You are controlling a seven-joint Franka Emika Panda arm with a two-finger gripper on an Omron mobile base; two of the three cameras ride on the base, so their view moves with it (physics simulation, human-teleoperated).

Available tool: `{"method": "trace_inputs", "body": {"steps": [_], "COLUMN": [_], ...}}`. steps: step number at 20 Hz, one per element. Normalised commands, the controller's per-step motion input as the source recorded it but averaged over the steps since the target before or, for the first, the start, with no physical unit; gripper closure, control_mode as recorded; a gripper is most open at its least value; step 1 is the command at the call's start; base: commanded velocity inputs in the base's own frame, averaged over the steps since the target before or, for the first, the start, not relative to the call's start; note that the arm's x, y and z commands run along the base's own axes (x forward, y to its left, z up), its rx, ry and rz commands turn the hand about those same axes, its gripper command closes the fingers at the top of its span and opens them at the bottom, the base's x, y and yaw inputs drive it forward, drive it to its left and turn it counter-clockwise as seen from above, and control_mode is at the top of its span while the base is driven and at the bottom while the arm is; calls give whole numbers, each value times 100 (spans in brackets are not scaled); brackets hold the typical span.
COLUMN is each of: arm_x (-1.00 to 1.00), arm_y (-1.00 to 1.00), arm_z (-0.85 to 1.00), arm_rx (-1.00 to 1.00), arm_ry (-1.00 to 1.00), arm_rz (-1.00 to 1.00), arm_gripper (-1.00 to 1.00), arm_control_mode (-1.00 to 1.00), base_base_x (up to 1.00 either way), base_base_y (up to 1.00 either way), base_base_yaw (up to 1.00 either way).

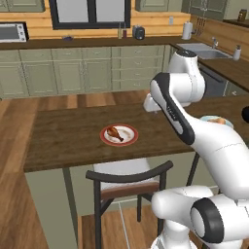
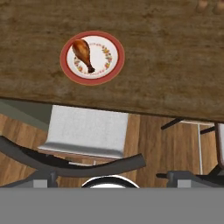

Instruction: Pick the chicken drumstick and squash from their plates and place them in the bowl. Then put the bowl in the fridge.

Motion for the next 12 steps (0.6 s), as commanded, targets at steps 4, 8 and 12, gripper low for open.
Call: {"method": "trace_inputs", "body": {"steps": [4, 8, 12], "arm_x": [0, 2, 61], "arm_y": [0, 0, 19], "arm_z": [0, 0, 0], "arm_rx": [0, 0, 0], "arm_ry": [0, 1, 12], "arm_rz": [0, 0, 0], "arm_gripper": [-100, -100, -100], "arm_control_mode": [100, -100, -100], "base_base_x": [58, 4, 0], "base_base_y": [27, 0, 0], "base_base_yaw": [0, 0, 0]}}
